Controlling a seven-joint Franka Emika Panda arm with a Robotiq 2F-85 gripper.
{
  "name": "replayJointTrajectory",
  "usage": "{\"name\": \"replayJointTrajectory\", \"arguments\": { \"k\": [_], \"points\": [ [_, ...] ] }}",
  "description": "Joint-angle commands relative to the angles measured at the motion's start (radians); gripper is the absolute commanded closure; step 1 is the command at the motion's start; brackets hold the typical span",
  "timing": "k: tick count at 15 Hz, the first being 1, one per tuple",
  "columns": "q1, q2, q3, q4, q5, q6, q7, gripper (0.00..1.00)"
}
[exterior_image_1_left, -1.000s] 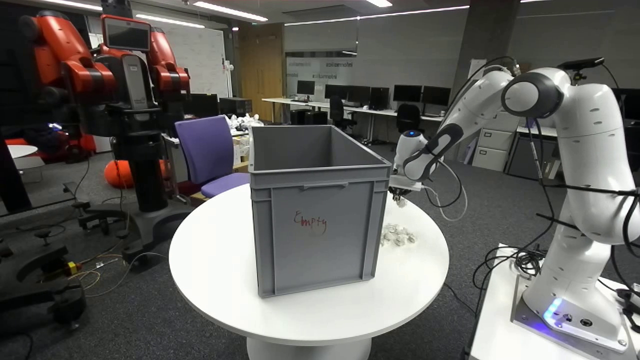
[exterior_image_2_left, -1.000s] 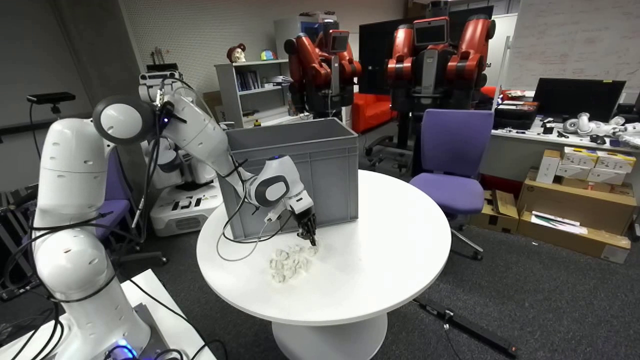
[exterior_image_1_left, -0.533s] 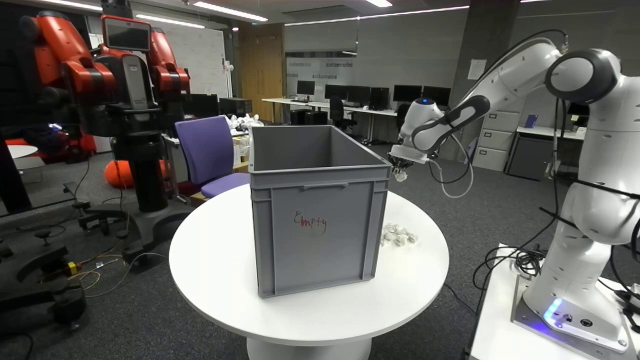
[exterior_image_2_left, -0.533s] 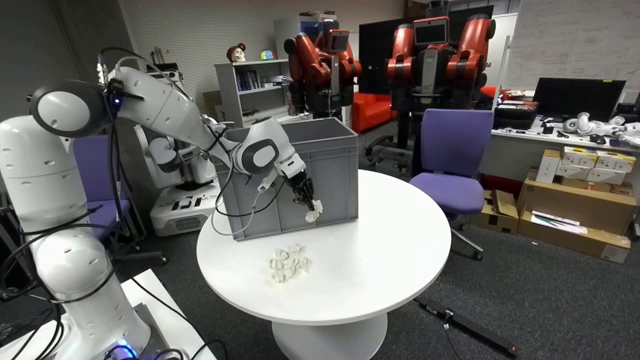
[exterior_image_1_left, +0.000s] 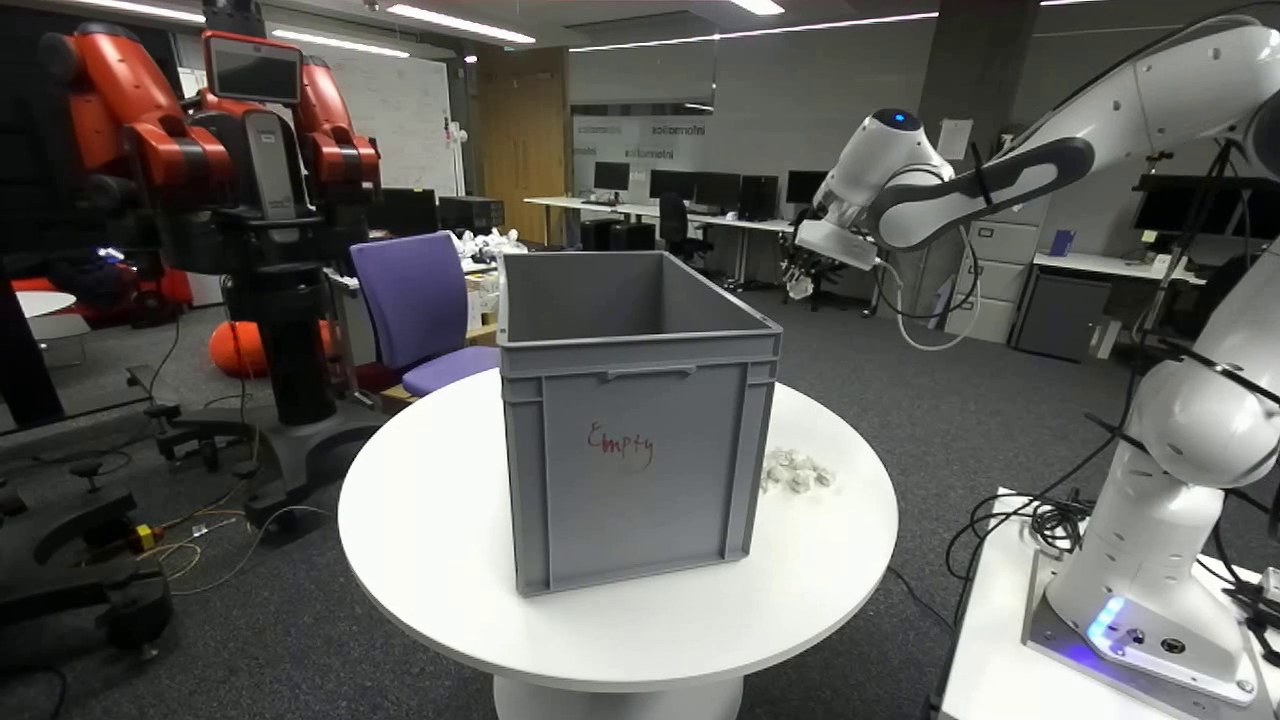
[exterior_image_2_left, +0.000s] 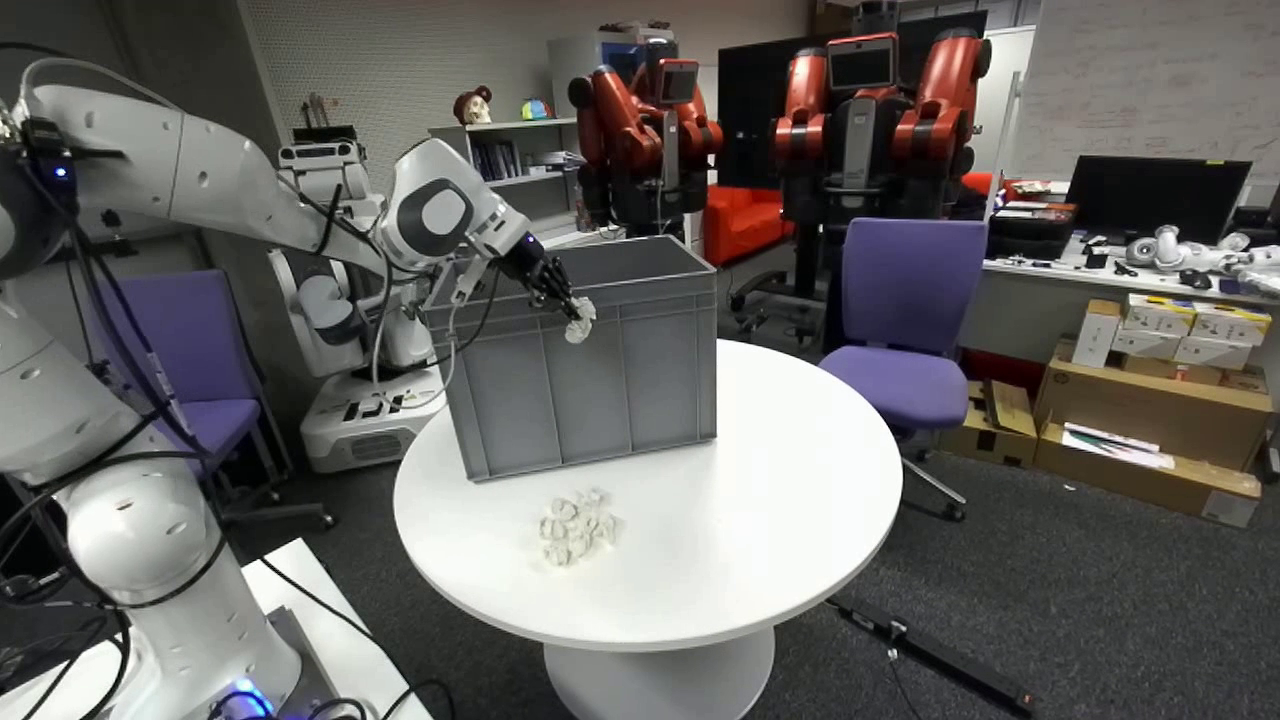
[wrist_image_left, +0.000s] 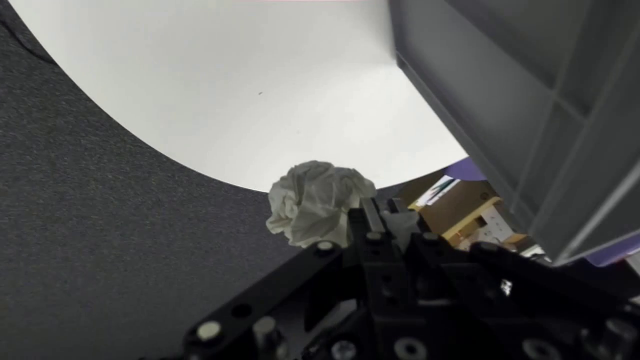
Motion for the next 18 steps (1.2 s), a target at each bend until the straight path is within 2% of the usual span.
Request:
{"name": "replayJointTrajectory", "arguments": {
  "k": [1,5,10,14,18],
  "points": [
    [-0.062,-0.119,0.155,-0.049,-0.059,-0.002,0.078,0.98],
    [-0.102,-0.137,0.325,-0.021,-0.17,0.012,0.213,0.98],
    [-0.088,-0.062,0.46,0.057,-0.325,-0.035,0.388,0.98],
    [-0.042,0.027,0.507,0.139,-0.437,-0.082,0.483,0.98],
    [0.042,0.114,0.486,0.231,-0.49,-0.141,0.504,0.98]
  ]
}}
